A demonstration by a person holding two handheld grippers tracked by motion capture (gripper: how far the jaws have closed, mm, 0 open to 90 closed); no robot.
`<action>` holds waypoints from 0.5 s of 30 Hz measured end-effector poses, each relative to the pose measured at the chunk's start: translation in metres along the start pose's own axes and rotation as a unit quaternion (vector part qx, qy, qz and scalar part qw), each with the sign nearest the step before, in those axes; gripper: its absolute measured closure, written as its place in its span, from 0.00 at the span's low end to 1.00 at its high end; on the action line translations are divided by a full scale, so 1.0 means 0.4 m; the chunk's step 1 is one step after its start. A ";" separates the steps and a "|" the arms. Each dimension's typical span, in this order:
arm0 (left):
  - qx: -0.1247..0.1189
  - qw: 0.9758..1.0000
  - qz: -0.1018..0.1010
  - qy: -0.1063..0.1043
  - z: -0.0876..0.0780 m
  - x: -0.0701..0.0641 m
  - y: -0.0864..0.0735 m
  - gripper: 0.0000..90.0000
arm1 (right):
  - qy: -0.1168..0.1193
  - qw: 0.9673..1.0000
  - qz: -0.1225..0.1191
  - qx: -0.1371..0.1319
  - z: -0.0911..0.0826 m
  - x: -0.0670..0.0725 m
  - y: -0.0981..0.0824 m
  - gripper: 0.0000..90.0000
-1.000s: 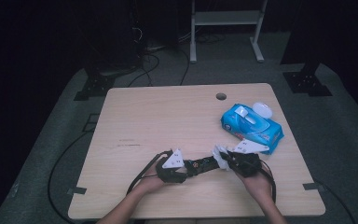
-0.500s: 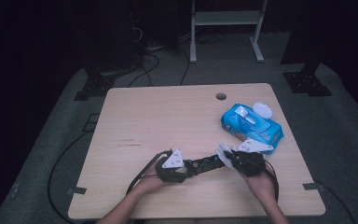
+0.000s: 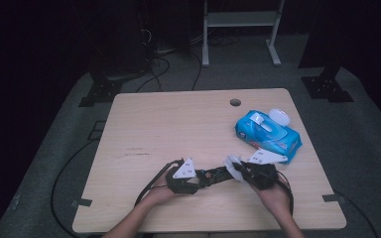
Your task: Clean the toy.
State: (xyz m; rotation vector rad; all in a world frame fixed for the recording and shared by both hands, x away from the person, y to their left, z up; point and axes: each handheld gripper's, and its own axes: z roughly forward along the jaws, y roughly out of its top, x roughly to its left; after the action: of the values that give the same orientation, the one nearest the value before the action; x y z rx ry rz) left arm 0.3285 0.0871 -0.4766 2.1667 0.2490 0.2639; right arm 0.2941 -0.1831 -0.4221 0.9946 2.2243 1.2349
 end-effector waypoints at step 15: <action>0.010 1.000 0.001 0.008 0.021 -0.008 0.005 0.58 | 0.022 1.000 0.005 0.006 0.028 0.013 -0.007 0.93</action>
State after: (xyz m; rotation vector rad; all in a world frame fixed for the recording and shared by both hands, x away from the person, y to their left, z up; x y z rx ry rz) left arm 0.3279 0.0786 -0.4801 2.1862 0.2610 0.2811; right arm 0.2968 -0.1738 -0.4303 0.9927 2.2666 1.2608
